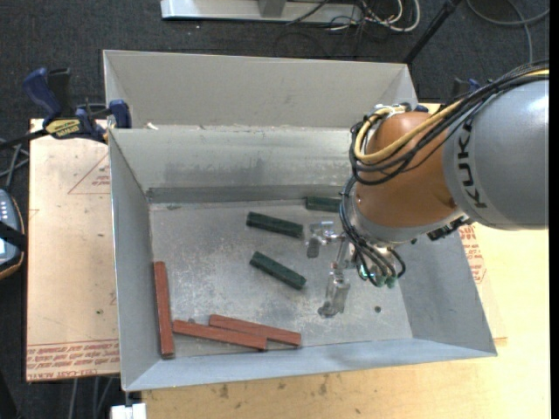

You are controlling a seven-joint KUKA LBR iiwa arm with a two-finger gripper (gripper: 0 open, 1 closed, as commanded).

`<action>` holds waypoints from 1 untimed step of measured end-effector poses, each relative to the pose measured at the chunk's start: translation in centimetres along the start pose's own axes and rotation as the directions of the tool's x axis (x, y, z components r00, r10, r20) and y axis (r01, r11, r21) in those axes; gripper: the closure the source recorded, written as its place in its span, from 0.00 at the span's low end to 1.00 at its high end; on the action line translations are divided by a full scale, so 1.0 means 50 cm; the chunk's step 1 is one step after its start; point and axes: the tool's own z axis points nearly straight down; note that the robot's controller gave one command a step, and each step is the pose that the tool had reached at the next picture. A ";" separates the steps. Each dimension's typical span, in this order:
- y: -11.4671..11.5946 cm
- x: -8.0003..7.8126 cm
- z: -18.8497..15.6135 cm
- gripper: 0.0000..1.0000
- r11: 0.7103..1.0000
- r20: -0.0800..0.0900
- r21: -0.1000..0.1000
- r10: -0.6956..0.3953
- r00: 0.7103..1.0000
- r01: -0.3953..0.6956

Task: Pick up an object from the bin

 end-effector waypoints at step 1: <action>0.000 -0.004 -0.008 0.00 1.000 0.007 0.000 0.000 1.000 0.000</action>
Offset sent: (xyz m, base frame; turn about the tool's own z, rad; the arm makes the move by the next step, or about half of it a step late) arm 0.0560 0.0615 -0.0823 0.3148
